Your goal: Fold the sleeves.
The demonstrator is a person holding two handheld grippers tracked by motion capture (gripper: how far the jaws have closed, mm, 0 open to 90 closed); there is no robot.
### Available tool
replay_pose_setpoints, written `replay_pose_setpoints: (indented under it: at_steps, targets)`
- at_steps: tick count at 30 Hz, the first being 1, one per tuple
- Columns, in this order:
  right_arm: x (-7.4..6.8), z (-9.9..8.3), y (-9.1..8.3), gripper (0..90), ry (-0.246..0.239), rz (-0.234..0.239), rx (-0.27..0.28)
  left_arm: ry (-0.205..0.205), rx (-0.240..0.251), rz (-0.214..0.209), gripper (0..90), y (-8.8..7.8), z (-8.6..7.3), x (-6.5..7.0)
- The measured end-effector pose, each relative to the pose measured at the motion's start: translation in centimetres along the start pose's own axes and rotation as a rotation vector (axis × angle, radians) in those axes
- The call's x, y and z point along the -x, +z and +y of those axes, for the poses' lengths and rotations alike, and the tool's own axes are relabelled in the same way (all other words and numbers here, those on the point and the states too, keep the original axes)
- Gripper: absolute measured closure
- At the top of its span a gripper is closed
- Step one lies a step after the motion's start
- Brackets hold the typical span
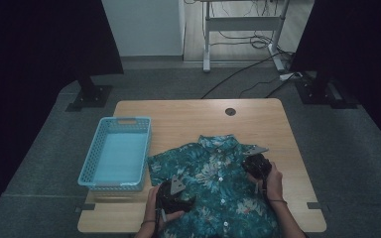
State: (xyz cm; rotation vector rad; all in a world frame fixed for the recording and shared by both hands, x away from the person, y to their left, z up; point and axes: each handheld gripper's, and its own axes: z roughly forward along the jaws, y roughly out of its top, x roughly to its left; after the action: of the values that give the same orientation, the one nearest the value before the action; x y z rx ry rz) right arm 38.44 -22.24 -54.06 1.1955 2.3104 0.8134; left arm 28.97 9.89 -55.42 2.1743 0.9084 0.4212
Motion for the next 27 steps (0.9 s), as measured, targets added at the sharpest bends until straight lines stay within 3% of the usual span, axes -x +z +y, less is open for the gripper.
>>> replay_pose_setpoints:
  at_steps: [3, 6, 10, 13, 20, 27]
  targets:
    - [0.2, -0.2, -0.2, 50.5, 0.051, 0.053, 0.011, 0.0, 0.0, 0.0, 21.4, 0.0, 0.0, 0.0]
    - [0.7, -0.3, -2.1, 39.6, 0.107, 0.095, 0.078, -0.001, 0.001, 0.0, 21.4, 0.0, 0.0, 0.0]
    - [1.9, -1.0, -5.3, 37.5, 0.154, 0.117, 0.164, -0.001, 0.001, 0.001, 21.4, 0.0, 0.0, 0.0]
    - [2.1, -2.3, -6.5, 37.3, 0.144, 0.101, 0.16, -0.002, 0.0, 0.002, 21.4, 0.0, 0.0, 0.0]
    - [1.4, -4.5, -7.3, 36.8, 0.103, 0.12, 0.124, -0.004, 0.0, 0.004, 21.5, 0.0, 0.0, 0.1]
    - [0.3, -5.4, -6.7, 36.7, 0.065, 0.126, 0.091, -0.005, 0.0, 0.005, 21.5, 0.0, 0.0, 0.1]
